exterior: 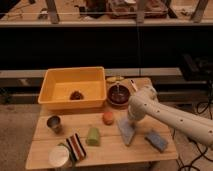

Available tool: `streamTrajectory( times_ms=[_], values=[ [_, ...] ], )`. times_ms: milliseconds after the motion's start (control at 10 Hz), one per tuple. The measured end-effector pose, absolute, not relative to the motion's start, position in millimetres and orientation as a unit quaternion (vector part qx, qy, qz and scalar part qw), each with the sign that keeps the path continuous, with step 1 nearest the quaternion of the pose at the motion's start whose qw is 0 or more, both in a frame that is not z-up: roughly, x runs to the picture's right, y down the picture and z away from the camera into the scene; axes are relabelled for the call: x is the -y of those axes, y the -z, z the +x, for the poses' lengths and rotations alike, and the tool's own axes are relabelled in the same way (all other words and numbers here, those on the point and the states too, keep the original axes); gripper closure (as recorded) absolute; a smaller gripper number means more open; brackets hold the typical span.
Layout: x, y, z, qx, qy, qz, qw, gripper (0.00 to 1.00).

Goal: Wipe table surface with towel

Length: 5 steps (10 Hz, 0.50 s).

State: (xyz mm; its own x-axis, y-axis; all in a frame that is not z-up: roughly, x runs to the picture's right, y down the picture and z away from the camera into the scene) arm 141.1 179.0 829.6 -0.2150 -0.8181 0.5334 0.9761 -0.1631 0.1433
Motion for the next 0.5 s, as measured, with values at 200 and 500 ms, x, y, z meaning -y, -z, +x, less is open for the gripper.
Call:
streamTrajectory(
  times_ms=[200, 500],
  values=[
    [-182, -822, 106, 0.240, 0.766, -0.154, 0.576, 0.90],
    [-217, -797, 84, 0.261, 0.787, -0.140, 0.542, 0.90]
  ],
)
